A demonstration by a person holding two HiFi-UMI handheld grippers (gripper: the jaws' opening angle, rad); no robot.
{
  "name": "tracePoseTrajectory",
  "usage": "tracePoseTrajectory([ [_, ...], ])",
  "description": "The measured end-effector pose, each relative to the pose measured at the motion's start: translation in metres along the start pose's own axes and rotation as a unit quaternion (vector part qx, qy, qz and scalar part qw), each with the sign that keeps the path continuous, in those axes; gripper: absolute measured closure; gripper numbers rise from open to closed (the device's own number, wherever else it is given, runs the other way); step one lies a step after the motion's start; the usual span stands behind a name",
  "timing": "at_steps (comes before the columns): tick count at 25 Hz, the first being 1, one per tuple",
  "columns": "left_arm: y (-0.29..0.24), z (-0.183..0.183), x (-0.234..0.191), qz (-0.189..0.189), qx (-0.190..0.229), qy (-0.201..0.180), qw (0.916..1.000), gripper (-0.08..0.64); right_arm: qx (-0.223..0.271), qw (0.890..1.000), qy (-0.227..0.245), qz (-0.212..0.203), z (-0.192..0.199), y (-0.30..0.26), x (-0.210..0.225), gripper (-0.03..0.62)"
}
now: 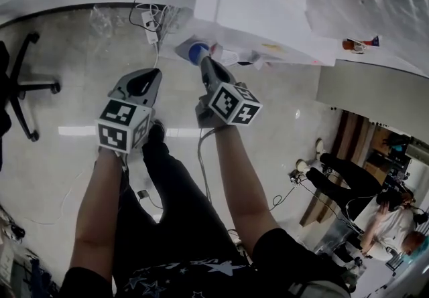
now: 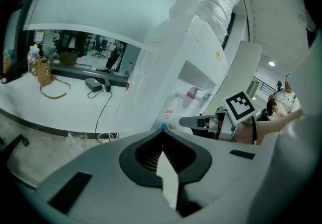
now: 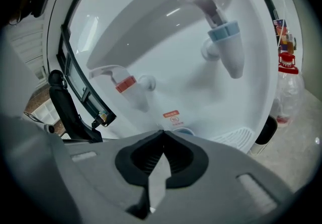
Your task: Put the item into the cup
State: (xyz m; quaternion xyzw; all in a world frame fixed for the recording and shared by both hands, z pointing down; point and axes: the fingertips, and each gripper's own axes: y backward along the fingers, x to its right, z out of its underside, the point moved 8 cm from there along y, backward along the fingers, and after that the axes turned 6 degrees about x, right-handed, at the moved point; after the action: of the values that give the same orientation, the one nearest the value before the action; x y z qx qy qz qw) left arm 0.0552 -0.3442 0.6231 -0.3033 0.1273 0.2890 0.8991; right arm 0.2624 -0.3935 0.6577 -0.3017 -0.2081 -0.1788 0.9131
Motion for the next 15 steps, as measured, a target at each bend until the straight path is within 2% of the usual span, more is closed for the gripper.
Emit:
tracePoseTrajectory([
  [7,-0.007,0.009,0.001,0.000,-0.006,0.009,0.9999,0.552,-0.013,1.000,0.004,0.012,0.009,-0.015,0.010,0.591],
  [15,-0.012,0.015,0.005,0.012,-0.016,0.007,0.9998,0.552,-0.026,0.998,0.035,0.043,0.012,-0.025,0.012,0.591],
])
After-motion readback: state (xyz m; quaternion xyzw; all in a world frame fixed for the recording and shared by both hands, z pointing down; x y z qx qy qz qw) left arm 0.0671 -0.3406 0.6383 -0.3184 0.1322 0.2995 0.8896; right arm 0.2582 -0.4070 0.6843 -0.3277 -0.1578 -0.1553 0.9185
